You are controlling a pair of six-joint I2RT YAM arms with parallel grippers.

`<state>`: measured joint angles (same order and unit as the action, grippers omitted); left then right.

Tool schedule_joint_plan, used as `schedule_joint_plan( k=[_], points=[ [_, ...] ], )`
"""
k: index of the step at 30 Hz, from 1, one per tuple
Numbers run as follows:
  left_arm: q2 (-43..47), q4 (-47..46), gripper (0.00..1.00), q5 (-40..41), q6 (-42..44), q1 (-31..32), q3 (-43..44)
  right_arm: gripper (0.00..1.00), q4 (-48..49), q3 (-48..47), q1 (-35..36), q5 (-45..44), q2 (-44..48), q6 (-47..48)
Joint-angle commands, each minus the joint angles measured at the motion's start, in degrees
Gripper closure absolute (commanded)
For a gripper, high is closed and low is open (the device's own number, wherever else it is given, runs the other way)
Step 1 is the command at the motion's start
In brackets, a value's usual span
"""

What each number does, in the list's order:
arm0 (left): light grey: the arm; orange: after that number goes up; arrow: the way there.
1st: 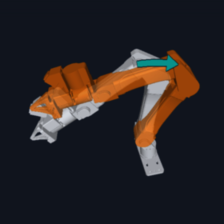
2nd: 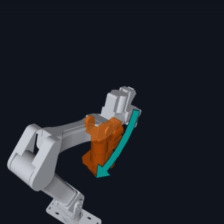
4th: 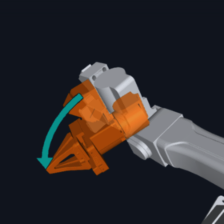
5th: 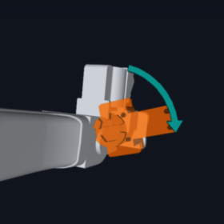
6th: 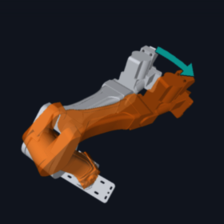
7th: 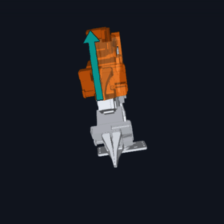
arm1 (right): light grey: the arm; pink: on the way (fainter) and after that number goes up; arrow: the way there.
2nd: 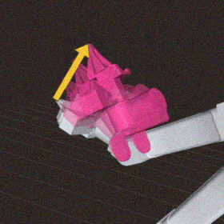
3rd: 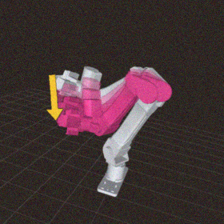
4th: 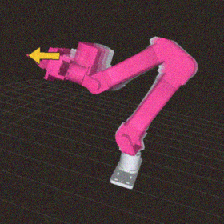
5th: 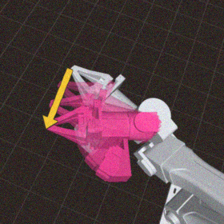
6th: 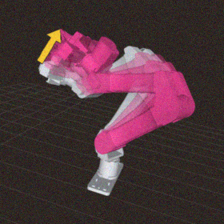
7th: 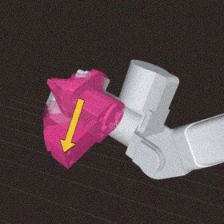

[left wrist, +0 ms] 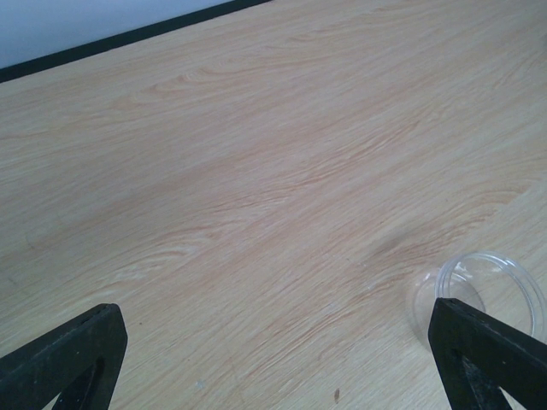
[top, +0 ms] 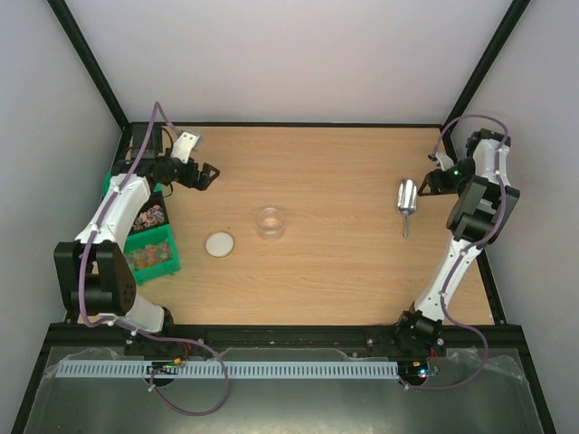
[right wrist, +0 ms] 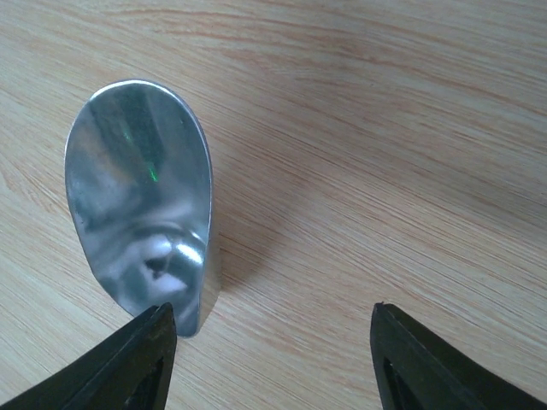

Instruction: Pack the candies

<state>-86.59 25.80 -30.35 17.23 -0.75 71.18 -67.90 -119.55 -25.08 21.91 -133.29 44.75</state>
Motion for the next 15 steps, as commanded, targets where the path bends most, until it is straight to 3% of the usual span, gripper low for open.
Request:
schedule_joint_plan(
  k=[1, 15],
  points=[
    [-1.16, 1.8, 0.0, -2.53, 1.8, 0.47, 0.89, 0.4, -5.55, -2.57, 1.58, 0.29, -1.99, 1.19],
    [-2.17, 0.53, 0.01, 2.07, 0.51, 2.3, 0.63, 0.64, -4.76, -3.06, 3.9, 3.27, -5.28, -3.45]
  ],
)
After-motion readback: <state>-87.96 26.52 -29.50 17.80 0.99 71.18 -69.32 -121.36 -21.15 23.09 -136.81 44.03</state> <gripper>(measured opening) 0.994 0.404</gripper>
